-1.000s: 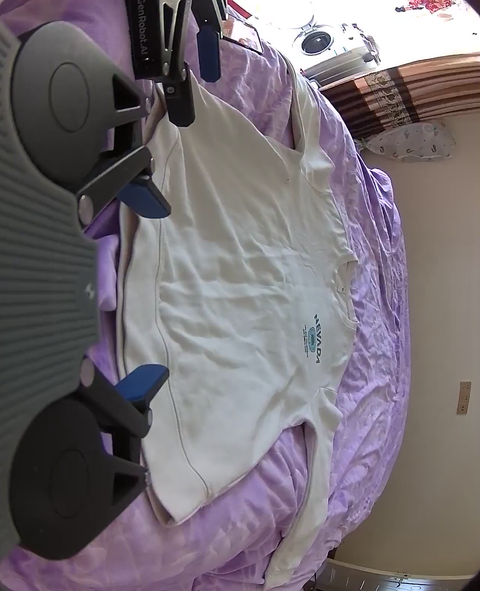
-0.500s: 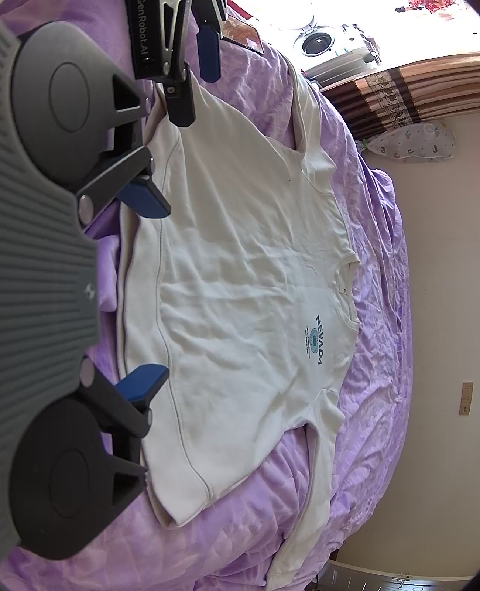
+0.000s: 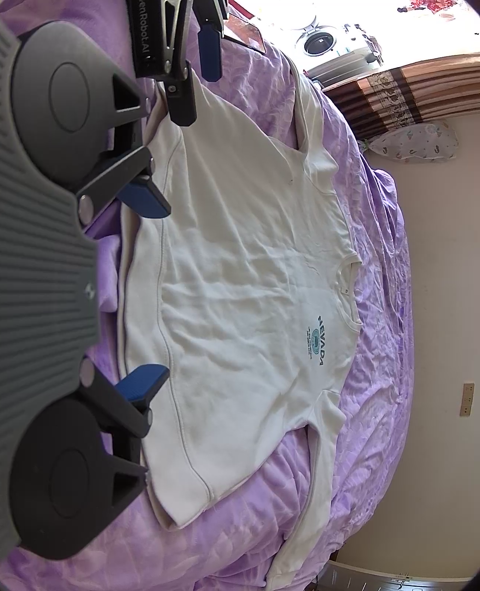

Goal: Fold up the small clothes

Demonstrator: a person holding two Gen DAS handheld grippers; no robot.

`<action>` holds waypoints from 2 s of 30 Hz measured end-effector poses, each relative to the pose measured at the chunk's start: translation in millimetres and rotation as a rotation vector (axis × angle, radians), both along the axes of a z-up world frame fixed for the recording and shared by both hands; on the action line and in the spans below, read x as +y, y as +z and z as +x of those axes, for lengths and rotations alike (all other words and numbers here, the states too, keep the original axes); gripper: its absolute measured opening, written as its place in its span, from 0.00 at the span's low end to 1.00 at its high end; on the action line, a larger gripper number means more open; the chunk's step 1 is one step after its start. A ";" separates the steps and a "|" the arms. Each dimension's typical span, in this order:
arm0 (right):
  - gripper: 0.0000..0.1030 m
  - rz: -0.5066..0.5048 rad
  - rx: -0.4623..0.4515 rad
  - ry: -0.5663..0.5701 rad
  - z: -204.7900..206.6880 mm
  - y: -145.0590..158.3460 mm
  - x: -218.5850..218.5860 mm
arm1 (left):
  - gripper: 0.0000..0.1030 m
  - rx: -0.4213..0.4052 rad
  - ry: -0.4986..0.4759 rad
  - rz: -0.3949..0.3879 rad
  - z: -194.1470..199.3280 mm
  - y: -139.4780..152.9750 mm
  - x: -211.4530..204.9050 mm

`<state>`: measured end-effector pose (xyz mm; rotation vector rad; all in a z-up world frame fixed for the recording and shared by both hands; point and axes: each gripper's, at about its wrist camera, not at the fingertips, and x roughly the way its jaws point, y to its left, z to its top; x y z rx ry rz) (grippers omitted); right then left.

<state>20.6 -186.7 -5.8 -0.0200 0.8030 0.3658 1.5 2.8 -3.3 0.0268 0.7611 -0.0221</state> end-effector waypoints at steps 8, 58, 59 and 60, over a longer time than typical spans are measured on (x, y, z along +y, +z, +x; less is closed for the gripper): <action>0.80 -0.001 0.002 0.000 -0.1 -1.1 0.5 | 0.83 0.002 0.000 -0.001 0.1 -0.1 0.2; 0.80 -0.007 -0.010 0.072 14.2 5.9 4.0 | 0.68 0.025 0.083 -0.033 21.8 6.2 43.8; 0.80 -0.008 -0.019 0.085 19.2 13.3 2.3 | 0.64 0.016 0.098 -0.043 27.7 15.3 55.8; 0.80 -0.010 -0.030 0.095 24.4 19.1 2.0 | 0.63 0.008 0.114 -0.053 32.3 22.1 65.7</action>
